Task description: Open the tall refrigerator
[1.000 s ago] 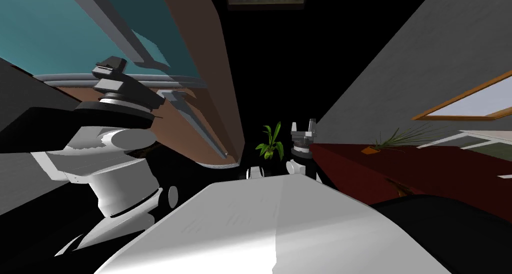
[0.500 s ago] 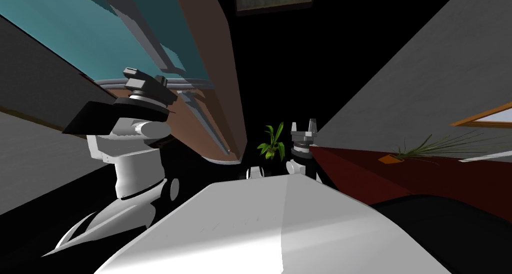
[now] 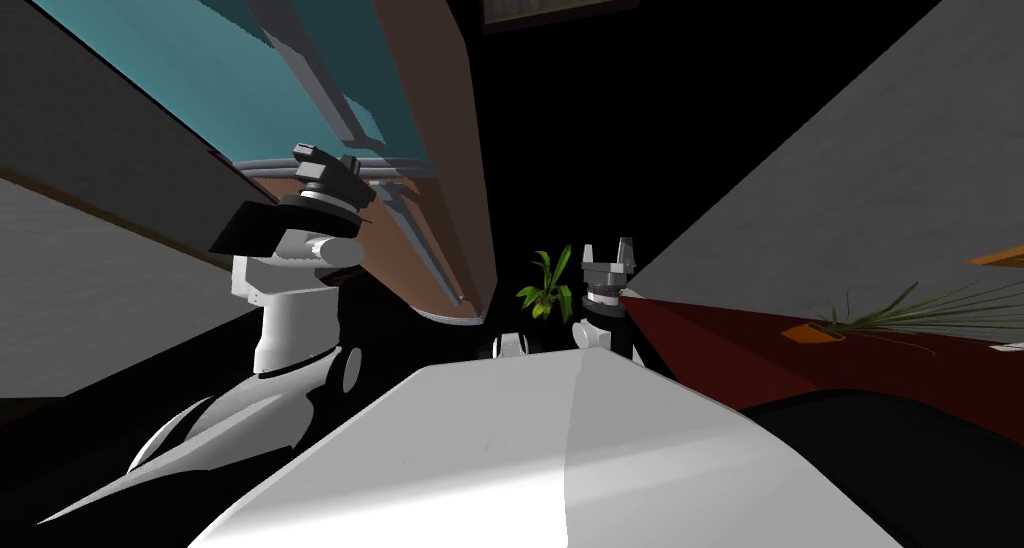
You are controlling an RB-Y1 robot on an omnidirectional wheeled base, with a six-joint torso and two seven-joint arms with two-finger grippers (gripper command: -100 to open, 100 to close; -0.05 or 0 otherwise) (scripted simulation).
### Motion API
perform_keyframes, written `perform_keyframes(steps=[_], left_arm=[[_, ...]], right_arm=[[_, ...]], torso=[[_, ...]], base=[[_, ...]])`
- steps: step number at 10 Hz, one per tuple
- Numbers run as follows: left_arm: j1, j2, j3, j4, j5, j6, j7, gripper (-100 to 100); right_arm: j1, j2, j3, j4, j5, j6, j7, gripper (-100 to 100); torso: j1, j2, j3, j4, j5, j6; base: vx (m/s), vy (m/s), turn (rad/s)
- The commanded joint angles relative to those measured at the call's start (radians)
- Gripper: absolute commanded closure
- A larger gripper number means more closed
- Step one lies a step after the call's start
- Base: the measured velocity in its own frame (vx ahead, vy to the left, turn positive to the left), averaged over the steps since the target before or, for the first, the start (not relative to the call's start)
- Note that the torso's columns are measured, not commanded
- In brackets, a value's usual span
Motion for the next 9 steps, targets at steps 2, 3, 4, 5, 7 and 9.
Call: perform_keyframes(steps=[2,3,4,5,7,9], left_arm=[[-0.079,0.047,-0.107,0.112,-0.020,-0.094,0.043,100],[-0.079,0.047,-0.131,0.138,-0.020,-0.097,0.043,100],[-0.115,0.067,-0.159,0.164,-0.031,-0.135,0.064,100],[-0.115,0.067,-0.189,0.194,-0.031,-0.139,0.064,100],[-0.151,0.086,-0.246,0.251,-0.042,-0.182,0.084,100],[-0.187,0.105,-0.303,0.308,-0.052,-0.225,0.104,100]], right_arm=[[0.000,0.000,0.000,0.000,0.000,0.000,0.000,0],[0.000,0.000,0.000,0.000,0.000,0.000,0.000,0],[0.000,0.000,0.000,0.000,0.000,0.000,0.000,0],[0.000,0.000,0.000,0.000,0.000,0.000,0.000,0],[0.000,0.000,0.000,0.000,0.000,0.000,0.000,0],[0.000,0.000,0.000,0.000,0.000,0.000,0.000,0]], torso=[[0.000,0.000,0.000,0.000,0.000,0.000],[0.000,0.001,0.000,0.000,0.000,0.000],[0.001,0.000,0.000,0.000,0.000,0.000],[0.000,-0.001,-0.001,0.000,0.000,0.000],[0.001,-0.001,-0.001,0.000,0.000,0.000],[0.000,0.000,0.000,0.000,0.000,0.000]], base=[[-0.043,-0.031,0.131],[-0.044,-0.030,0.094],[-0.038,-0.033,0.168],[-0.028,-0.026,0.101],[-0.039,-0.025,0.130],[-0.034,-0.026,0.120]])
